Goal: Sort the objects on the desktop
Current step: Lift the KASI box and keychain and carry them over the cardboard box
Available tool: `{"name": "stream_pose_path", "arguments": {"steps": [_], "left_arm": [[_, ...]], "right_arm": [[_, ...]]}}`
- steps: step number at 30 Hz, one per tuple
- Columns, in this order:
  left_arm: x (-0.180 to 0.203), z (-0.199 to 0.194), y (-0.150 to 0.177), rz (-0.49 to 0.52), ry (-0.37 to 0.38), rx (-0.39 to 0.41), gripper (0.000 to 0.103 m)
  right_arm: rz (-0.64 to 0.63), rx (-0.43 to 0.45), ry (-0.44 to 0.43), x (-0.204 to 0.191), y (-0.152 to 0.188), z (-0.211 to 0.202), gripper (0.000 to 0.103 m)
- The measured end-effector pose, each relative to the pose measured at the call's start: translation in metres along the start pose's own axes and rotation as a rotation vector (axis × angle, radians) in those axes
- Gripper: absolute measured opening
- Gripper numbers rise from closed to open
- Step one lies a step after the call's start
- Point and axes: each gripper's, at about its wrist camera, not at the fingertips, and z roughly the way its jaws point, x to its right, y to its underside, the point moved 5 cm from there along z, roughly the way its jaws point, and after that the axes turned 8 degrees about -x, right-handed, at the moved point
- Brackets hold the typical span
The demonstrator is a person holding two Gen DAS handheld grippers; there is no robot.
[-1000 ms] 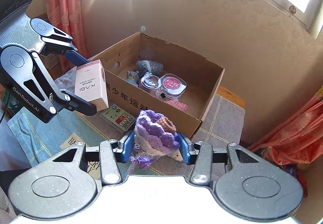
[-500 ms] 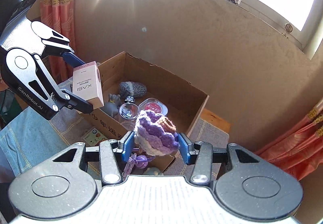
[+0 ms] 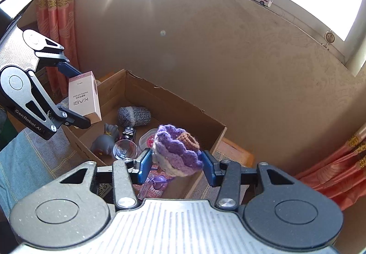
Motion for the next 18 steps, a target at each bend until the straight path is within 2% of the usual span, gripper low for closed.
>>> {"name": "stream_pose_path", "arguments": {"steps": [10,18], "left_arm": [[-0.008,0.011,0.006,0.002,-0.018,-0.04,0.079],[-0.015,0.017,0.009,0.011,-0.017,-0.051,0.079]], "right_arm": [[-0.035,-0.078,0.016,0.003,-0.023,0.042,0.052],[-0.052,-0.148,0.07,0.004,-0.029,0.068,0.054]]}}
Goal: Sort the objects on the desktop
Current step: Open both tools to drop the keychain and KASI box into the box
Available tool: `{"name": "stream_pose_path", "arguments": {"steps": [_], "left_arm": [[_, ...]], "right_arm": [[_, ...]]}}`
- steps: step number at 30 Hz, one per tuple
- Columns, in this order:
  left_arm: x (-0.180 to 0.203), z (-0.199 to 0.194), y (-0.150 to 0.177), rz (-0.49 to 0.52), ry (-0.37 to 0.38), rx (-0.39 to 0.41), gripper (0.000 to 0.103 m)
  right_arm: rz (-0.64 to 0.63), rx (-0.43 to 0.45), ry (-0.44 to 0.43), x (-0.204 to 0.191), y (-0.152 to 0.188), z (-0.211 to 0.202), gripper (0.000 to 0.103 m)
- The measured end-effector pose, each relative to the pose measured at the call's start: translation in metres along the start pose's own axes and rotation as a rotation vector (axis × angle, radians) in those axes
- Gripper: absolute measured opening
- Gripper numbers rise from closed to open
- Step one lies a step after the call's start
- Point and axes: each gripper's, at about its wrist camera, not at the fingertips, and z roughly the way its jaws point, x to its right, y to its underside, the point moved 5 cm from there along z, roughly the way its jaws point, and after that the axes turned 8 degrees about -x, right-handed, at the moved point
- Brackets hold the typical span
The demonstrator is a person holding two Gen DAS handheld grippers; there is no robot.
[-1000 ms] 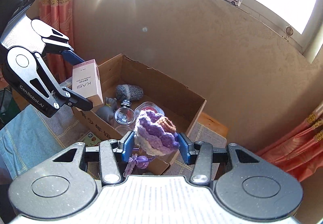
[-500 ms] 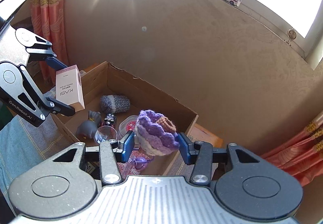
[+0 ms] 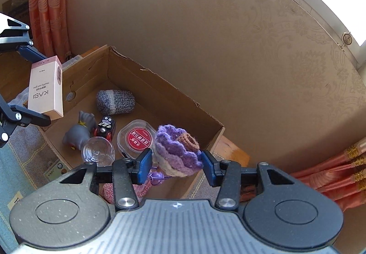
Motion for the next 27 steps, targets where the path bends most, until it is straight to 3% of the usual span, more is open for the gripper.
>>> {"name": "stream_pose_path", "arguments": {"steps": [5,11,18,27], "left_arm": [[-0.001,0.004,0.002,0.003,0.003,-0.007,0.079],[0.0,0.007,0.004,0.034,-0.001,-0.018,0.079],[-0.001,0.013,0.003,0.154,-0.085,-0.039,0.08],[-0.003,0.018,0.004,0.15,-0.115,-0.068,0.086]], "right_arm": [[0.041,-0.006,0.0,0.003,0.001,0.0,0.062],[0.035,-0.01,0.013,0.002,0.007,-0.003,0.065],[0.031,-0.001,0.017,-0.002,0.01,-0.01,0.065],[0.051,0.027,0.019,-0.003,0.012,-0.02,0.073]]}}
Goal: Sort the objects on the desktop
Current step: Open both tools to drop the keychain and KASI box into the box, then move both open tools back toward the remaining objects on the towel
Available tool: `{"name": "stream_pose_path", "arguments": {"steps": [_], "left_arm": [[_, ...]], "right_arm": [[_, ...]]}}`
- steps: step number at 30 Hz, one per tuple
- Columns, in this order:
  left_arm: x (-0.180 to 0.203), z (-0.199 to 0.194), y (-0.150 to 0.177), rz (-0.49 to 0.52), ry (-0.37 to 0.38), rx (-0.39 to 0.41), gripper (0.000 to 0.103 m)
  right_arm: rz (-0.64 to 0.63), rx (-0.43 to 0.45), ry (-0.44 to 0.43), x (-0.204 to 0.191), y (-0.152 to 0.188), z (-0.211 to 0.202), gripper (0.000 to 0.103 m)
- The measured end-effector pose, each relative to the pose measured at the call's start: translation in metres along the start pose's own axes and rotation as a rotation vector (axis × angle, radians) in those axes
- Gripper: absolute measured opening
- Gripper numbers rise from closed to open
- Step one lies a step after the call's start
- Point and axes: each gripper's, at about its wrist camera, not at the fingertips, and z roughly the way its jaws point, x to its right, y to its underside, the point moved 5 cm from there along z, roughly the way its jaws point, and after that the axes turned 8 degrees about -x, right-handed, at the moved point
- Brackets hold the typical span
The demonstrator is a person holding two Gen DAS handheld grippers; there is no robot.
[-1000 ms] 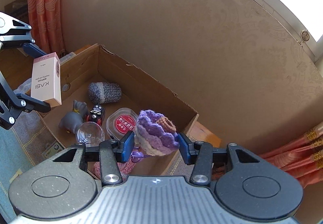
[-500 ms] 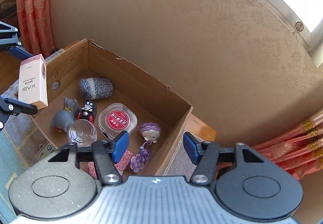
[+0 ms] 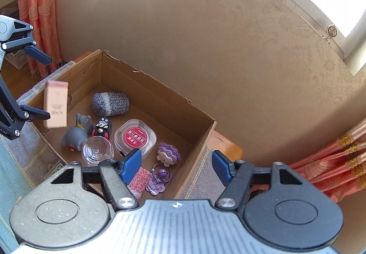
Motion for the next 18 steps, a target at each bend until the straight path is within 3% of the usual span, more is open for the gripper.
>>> {"name": "stream_pose_path", "arguments": {"steps": [3,13,18], "left_arm": [[0.005,0.0,0.004,0.009,-0.002,-0.011,0.086],[0.021,-0.02,0.015,-0.018,0.031,0.007,0.092],[0.028,-0.031,0.021,-0.035,0.042,0.015,0.092]], "right_arm": [[-0.006,0.001,-0.007,-0.004,0.003,-0.003,0.075],[-0.03,0.036,-0.004,-0.025,0.016,-0.021,0.098],[-0.034,0.051,-0.015,-0.035,0.023,-0.035,0.099]]}}
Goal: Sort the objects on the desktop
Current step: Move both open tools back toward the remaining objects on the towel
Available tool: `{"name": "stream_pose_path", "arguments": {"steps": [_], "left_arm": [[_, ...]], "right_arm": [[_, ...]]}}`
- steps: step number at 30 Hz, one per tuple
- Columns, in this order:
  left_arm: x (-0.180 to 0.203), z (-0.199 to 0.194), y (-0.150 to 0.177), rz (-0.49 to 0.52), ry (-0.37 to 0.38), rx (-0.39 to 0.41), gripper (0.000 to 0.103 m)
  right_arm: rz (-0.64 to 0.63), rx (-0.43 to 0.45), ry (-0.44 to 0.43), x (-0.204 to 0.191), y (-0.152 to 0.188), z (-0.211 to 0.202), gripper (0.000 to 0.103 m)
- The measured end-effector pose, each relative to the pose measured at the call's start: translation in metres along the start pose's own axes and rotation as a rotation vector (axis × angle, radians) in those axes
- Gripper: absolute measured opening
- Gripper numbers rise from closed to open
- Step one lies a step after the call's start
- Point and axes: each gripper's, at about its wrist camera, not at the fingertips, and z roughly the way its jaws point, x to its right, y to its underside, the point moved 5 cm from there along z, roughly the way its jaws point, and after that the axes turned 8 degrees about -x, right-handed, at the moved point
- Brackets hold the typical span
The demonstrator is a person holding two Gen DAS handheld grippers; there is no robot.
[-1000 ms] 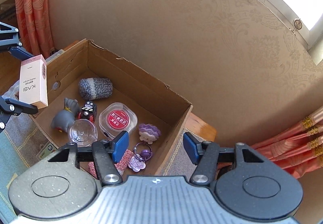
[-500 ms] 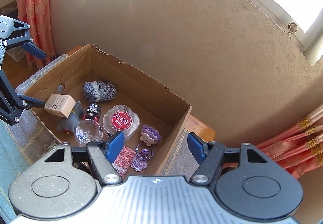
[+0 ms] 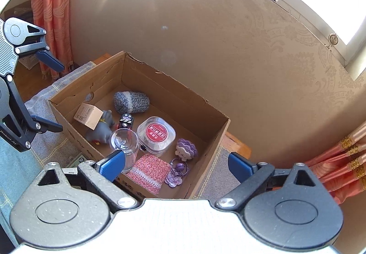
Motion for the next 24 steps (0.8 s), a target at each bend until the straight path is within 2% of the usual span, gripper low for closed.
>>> {"name": "stream_pose_path", "arguments": {"steps": [9,20,24], "left_arm": [[0.012,-0.02,0.012,-0.049,0.017,0.012,0.092],[0.044,-0.04,0.04,-0.078,0.084,0.055,0.092],[0.055,-0.042,0.049,-0.075,0.087,0.053,0.092]], "right_arm": [[0.025,0.013,0.008,-0.009,0.019,-0.023,0.1],[0.136,0.001,0.038,-0.02,0.057,-0.049,0.101],[0.155,-0.017,0.053,-0.027,0.07,-0.05,0.101]]}}
